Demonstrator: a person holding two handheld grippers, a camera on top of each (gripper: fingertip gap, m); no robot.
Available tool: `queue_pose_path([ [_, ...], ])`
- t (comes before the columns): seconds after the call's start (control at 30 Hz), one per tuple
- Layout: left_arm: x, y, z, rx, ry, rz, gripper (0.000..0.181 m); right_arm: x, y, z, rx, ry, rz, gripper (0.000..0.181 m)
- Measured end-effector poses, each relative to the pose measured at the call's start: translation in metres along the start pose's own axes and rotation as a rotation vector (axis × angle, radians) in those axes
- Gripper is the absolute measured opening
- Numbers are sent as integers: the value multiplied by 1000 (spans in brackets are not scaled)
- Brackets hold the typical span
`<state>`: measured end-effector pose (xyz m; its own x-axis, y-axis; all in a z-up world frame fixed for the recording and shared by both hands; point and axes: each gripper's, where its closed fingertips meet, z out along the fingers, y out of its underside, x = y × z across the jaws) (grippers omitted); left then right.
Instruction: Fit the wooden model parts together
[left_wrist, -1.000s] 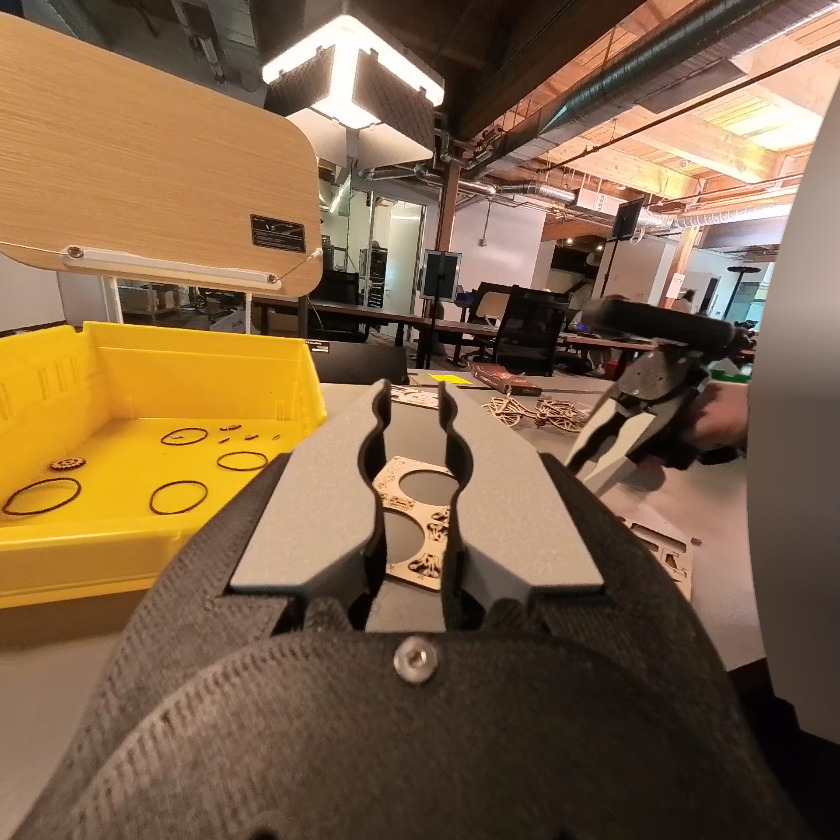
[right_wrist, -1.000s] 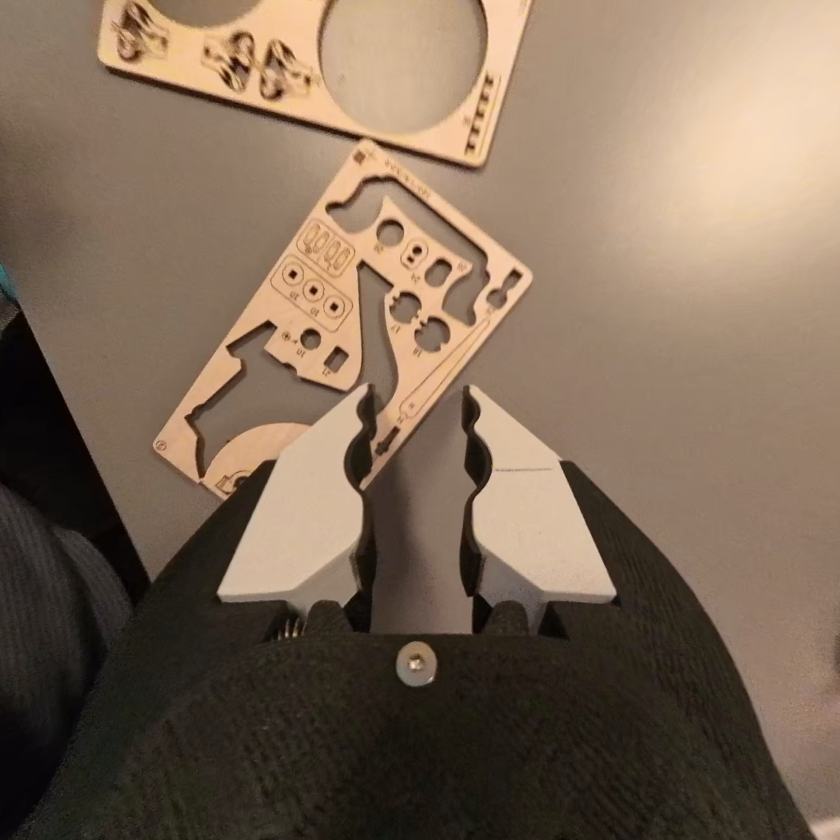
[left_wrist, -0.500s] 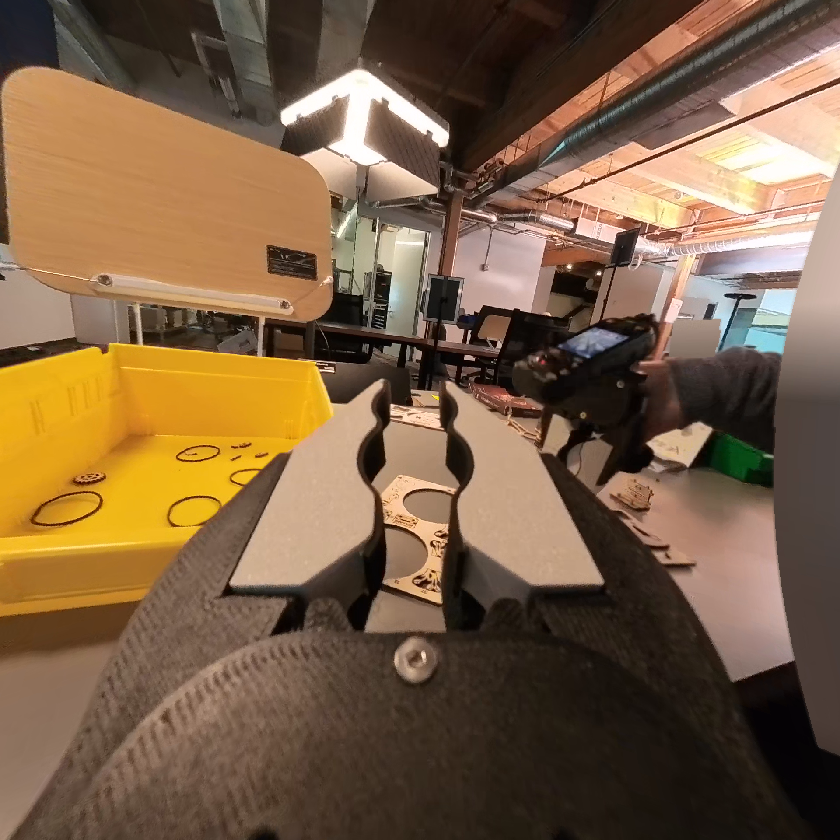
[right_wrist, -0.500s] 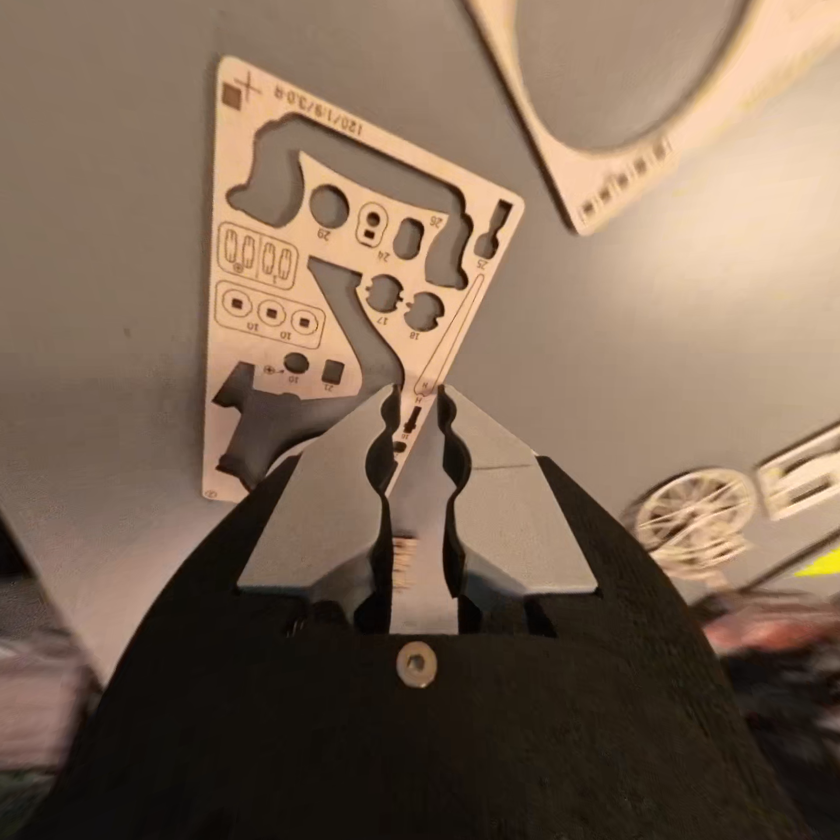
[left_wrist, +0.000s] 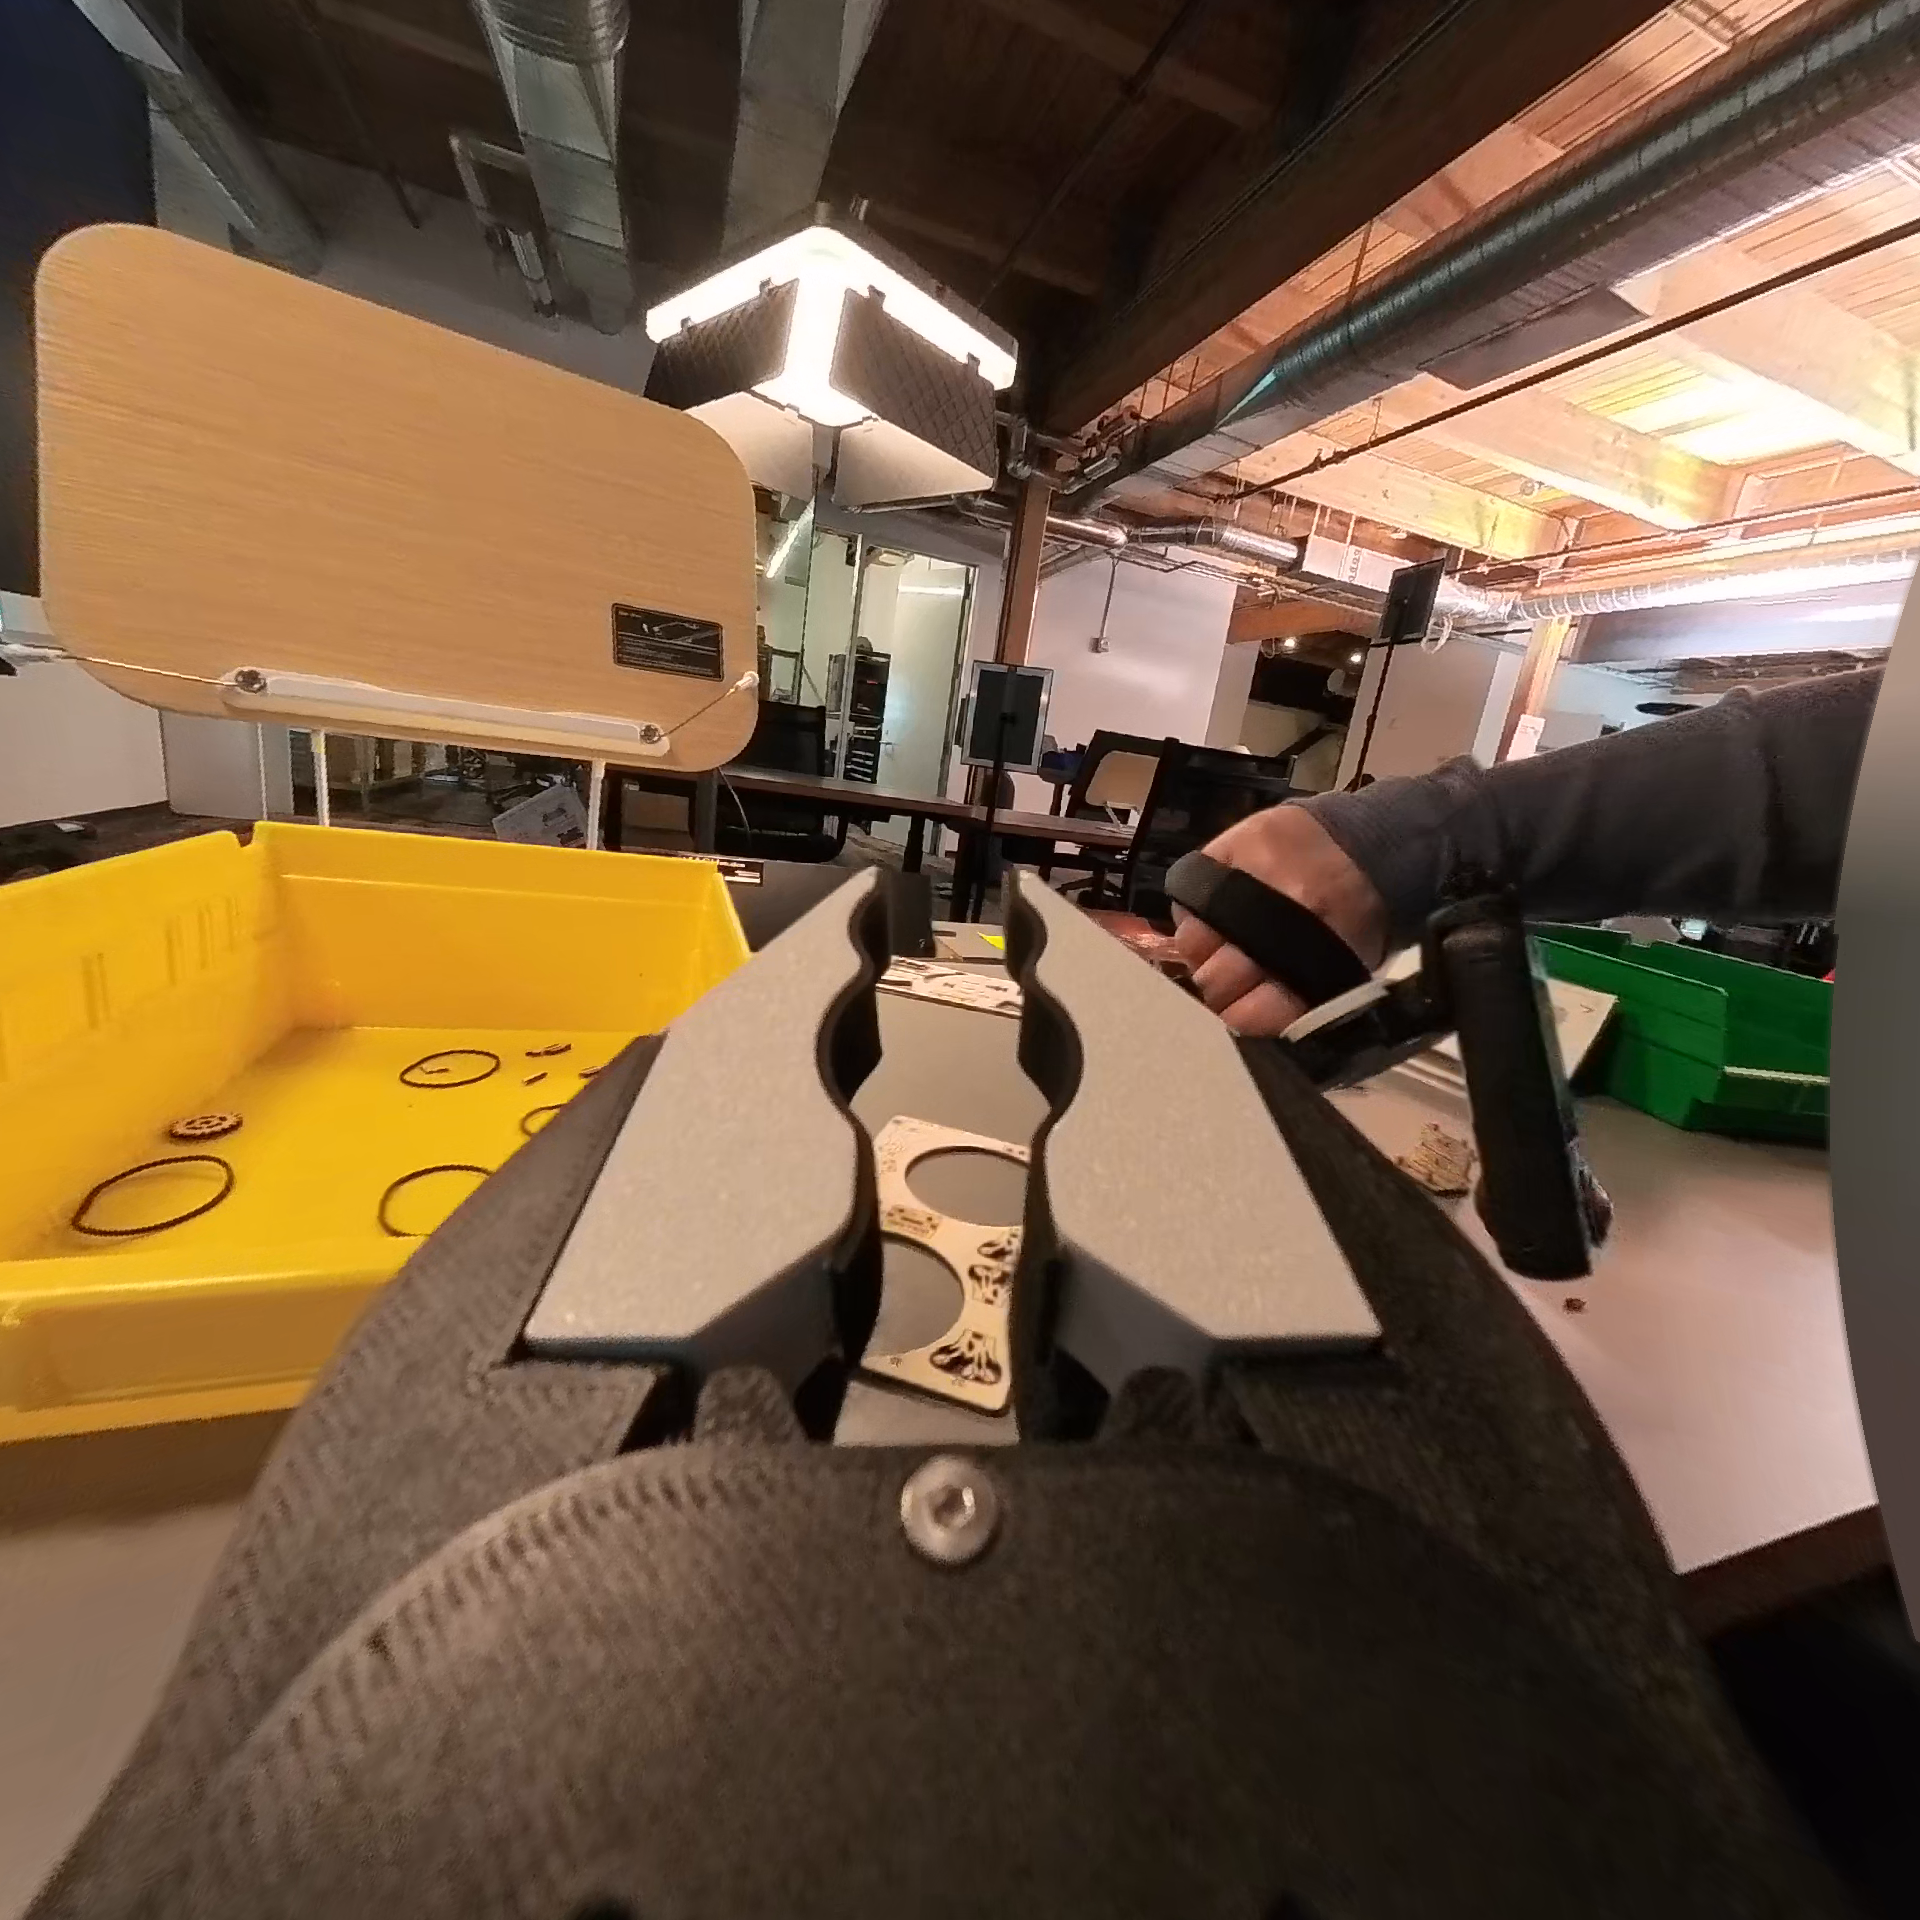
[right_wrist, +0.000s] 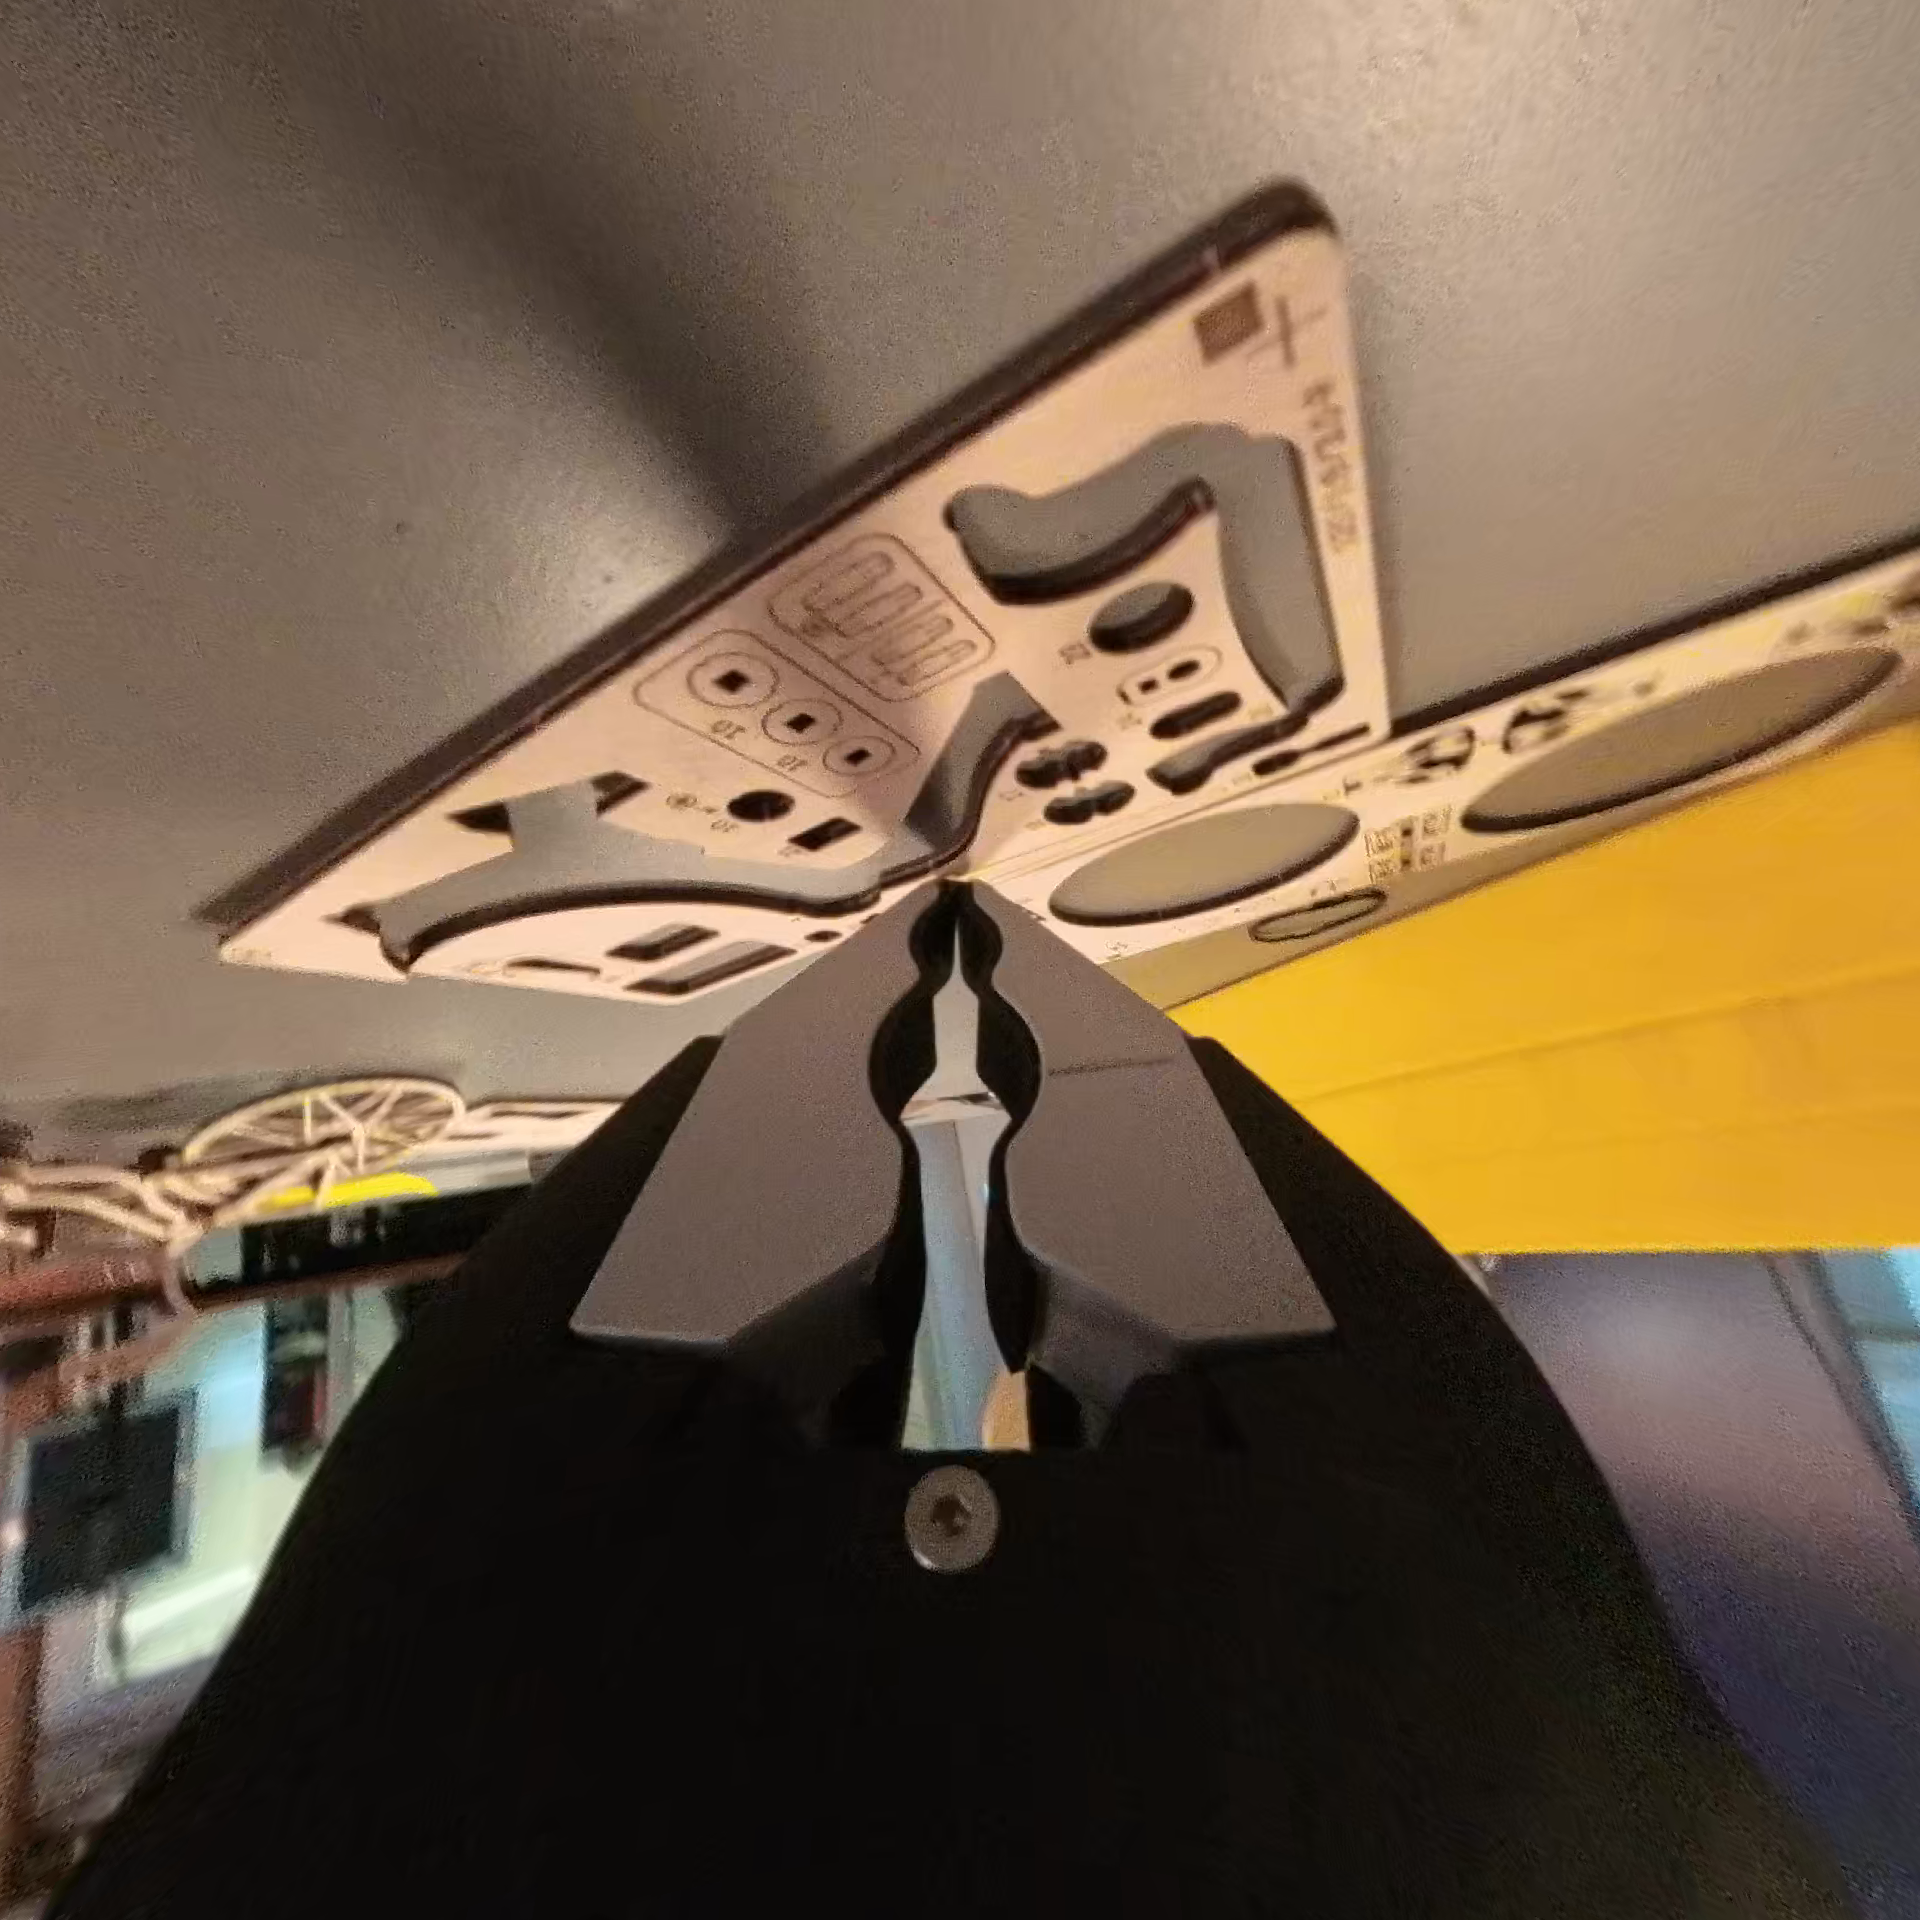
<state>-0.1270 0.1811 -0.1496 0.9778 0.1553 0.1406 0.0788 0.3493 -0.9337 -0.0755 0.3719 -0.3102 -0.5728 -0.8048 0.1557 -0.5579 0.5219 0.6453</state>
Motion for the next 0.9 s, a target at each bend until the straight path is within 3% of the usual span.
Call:
queue_pose_path([
  [0.07, 2, 1, 1, 0, 9, -8, 19, -4, 2, 0, 16, 0, 175, 5],
  [0.1, 3, 1, 1, -1, 13, -12, 19, -9, 6, -1, 20, -41, 369, 12],
  [0.27, 3, -2, 0, 9, 11, -11, 19, -4, 4, -23, 267, -225, 1668, 58],
  [0.33, 1, 0, 0, 6, 8, -19, 19, 13, 0, -42, 429, -220, 2012, 59],
  [0.37, 0, 2, 0, 3, 8, -25, 19, 14, 0, -47, 441, -220, 2138, 59],
  [0.57, -1, 5, 0, -6, 6, -27, 19, 3, -36, -46, 428, -264, 2365, 92],
  [0.67, -1, 4, 0, -5, 1, -17, 19, -1, -47, -42, 397, -210, 2370, 96],
  [0.77, -1, 6, 0, -12, 0, -18, 19, -2, -48, -42, 460, -190, 2363, 91],
  [0.9, 2, 14, 4, -36, 11, -21, 19, -7, -48, -43, 572, -204, 2202, 90],
])
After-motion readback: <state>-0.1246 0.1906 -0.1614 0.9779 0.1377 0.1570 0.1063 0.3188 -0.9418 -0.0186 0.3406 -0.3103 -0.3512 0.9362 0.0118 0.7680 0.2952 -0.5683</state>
